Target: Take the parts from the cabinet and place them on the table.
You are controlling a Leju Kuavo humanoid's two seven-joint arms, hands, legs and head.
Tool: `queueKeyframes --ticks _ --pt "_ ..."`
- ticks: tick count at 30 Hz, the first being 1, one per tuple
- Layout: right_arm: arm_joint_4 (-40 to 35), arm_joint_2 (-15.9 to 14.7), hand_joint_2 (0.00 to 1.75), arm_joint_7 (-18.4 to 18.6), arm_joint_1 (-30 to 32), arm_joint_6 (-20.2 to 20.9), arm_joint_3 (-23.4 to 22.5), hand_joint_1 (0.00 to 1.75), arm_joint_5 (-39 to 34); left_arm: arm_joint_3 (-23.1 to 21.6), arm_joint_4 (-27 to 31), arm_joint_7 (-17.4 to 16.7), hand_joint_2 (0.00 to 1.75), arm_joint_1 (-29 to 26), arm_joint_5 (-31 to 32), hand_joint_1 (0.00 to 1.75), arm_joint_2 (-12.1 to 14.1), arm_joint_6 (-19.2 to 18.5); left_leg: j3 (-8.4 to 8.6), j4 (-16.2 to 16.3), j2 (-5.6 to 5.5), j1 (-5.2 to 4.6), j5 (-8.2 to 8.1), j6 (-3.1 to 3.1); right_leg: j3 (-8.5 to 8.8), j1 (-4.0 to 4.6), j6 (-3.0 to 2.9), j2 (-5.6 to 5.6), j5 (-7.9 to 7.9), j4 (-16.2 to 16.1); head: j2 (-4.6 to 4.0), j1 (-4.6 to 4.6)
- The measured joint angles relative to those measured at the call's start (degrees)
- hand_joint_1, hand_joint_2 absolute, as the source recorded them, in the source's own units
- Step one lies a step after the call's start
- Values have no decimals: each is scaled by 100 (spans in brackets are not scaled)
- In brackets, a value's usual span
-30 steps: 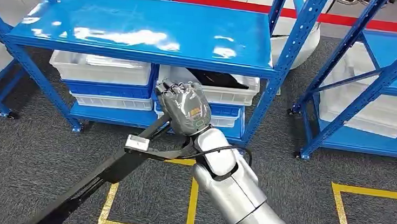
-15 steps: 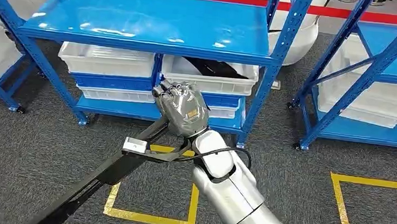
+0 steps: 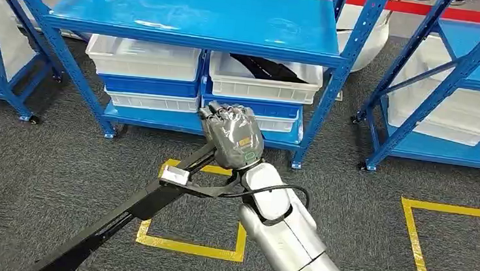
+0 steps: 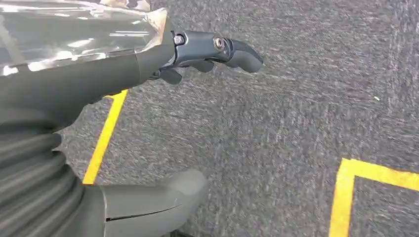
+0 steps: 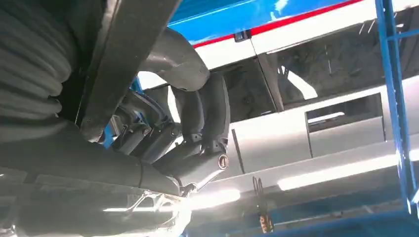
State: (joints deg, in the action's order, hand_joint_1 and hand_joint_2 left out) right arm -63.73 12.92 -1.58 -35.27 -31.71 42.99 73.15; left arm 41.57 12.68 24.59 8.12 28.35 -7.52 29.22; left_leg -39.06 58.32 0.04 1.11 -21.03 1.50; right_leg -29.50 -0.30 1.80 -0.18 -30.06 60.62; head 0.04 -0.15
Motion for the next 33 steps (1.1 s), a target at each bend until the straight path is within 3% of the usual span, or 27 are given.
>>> queueKeyframes --ticks 1,2,4,5,6,7,8,9,10,11,13,14,15,16,17,18,20,22,24,25,26,27,28,30,31,32,33 --pt "-22 0 175 18 2 0 -9 175 33 0 0 -16 175 0 15 0 -13 -9 -37 3 -6 -39 35 -41 233 52 -67 -3 -128 -379 0 -2" --pt "-42 -4 175 53 24 -11 -20 175 75 -2 0 -29 175 4 55 0 -13 -20 -16 -53 2 -22 116 -84 165 82 -62 -4 -42 -340 0 -20" --pt "-48 -30 175 94 60 -41 -65 175 140 -11 0 -59 175 26 111 0 -22 -28 -13 -88 3 -8 205 -144 85 84 -125 6 0 -374 0 4" --pt "-57 -48 175 105 89 -46 -87 175 164 -11 0 -77 175 30 131 0 -13 -31 -59 -75 -8 -5 213 -174 82 -26 -170 -8 80 -407 0 15" --pt "-70 -50 175 110 114 -61 -103 175 182 -13 0 -85 175 43 171 0 -7 -33 -122 4 -16 24 46 -194 78 -59 -200 -20 131 -405 0 -9" --pt "-81 -57 175 118 161 -63 -114 175 206 -15 0 -96 175 62 184 0 -7 -39 -204 186 -6 35 -276 -202 14 -56 -300 -26 193 -405 0 -11" --pt "-103 -68 175 146 214 -81 -135 175 251 -18 0 -116 175 83 229 0 -7 -42 -304 560 -17 41 -637 -227 -49 -41 -326 -31 254 -401 0 -29" --pt "-112 -83 175 168 271 -92 -149 175 277 -20 0 -125 175 110 240 0 -2 -44 -411 988 -18 43 -882 -258 -113 -32 -330 -35 310 -394 0 -30" --pt "-118 -101 175 197 331 -100 -164 175 309 -22 0 -140 175 136 249 0 6 -48 -484 1361 -18 48 -983 -284 -184 -23 -323 -39 358 -383 0 -26" --pt "-125 -122 175 217 390 -114 -188 175 352 -22 0 -153 175 153 267 0 11 -55 -469 1535 -17 57 -931 -304 -256 -23 -297 -43 390 -362 0 -26" --pt "-140 -157 175 249 482 -131 -243 175 398 -31 0 -201 175 189 297 0 26 -61 -82 1191 -9 95 -563 -338 -425 -43 -254 -43 442 -260 0 -31" --pt "-164 -173 175 260 509 -140 -273 175 420 -39 0 -223 175 207 319 0 37 -61 284 717 3 123 -431 -356 -504 -57 -238 -40 449 -187 0 -30" --pt "-188 -179 175 262 524 -151 -297 175 433 -59 0 -234 175 238 334 0 39 -61 501 342 1 120 -688 -391 -565 -50 -218 -39 460 -126 0 -31" --pt "-221 -181 175 269 545 -155 -323 175 450 -72 0 -238 175 265 339 0 13 -61 564 260 -10 70 -741 -334 -622 -7 -179 -35 484 -110 0 -57" --pt "-252 -186 175 276 560 -157 -341 175 455 -72 0 -238 175 263 339 0 28 -59 526 288 -42 58 -665 -231 -610 13 -157 -38 498 -109 0 -26" --pt "-284 -188 175 273 571 -177 -345 175 468 -72 0 -238 175 266 337 0 33 -57 522 261 -30 54 -680 -215 -611 26 -119 -37 524 -103 0 -11" --pt "-359 -206 175 271 605 -177 -383 175 516 -72 0 -238 175 276 332 0 33 -55 478 214 -23 34 -593 -89 -643 44 -3 -32 599 -130 0 -9" --pt "-390 -221 175 271 616 -175 -404 175 529 -72 0 -238 175 285 332 0 30 -55 439 168 -2 54 -516 1 -699 41 17 -25 548 -91 0 -4" --pt "-440 -242 175 271 645 -173 -437 175 547 -72 0 -238 175 287 332 0 28 -39 333 152 1 32 -414 73 -953 9 -57 -16 66 471 0 2" --pt "-459 -251 175 271 658 -168 -459 175 547 -72 0 -238 175 287 334 0 30 -39 264 152 3 29 -361 80 -1116 6 -82 -13 -204 957 0 13" --pt "-464 -262 175 271 681 -166 -492 175 544 -72 0 -236 175 284 339 0 33 -33 184 153 3 21 -298 81 -1260 -5 -77 -12 -417 1447 0 13" --pt "-466 -278 175 271 707 -164 -516 175 547 -72 0 -232 175 284 339 0 35 -24 118 154 4 19 -247 75 -1282 -5 -38 -11 -465 1668 0 20" --pt "-475 -293 175 267 742 -160 -542 175 549 -72 0 -227 175 280 341 0 35 -20 52 155 3 17 -194 62 -1181 -7 9 -11 -406 1653 0 17" --pt "-492 -306 175 254 783 -155 -572 175 553 -70 0 -219 175 275 337 0 46 2 -83 157 1 18 -82 25 -651 -9 104 -11 -106 970 0 24" --pt "-516 -304 175 241 784 -151 -575 175 555 -70 0 -214 175 275 328 0 48 11 -133 160 -3 18 -28 -2 -287 -15 103 -11 -22 459 0 26" --pt "-549 -297 175 234 784 -147 -577 175 555 -70 2 -212 175 275 308 0 52 15 -151 166 -1 17 17 -35 19 -21 45 -3 -141 -11 0 24" --pt "-573 -284 175 221 804 -140 -579 175 564 -70 2 -212 175 268 304 0 55 24 -165 143 -6 10 76 -86 154 49 -25 28 -161 -160 0 13"
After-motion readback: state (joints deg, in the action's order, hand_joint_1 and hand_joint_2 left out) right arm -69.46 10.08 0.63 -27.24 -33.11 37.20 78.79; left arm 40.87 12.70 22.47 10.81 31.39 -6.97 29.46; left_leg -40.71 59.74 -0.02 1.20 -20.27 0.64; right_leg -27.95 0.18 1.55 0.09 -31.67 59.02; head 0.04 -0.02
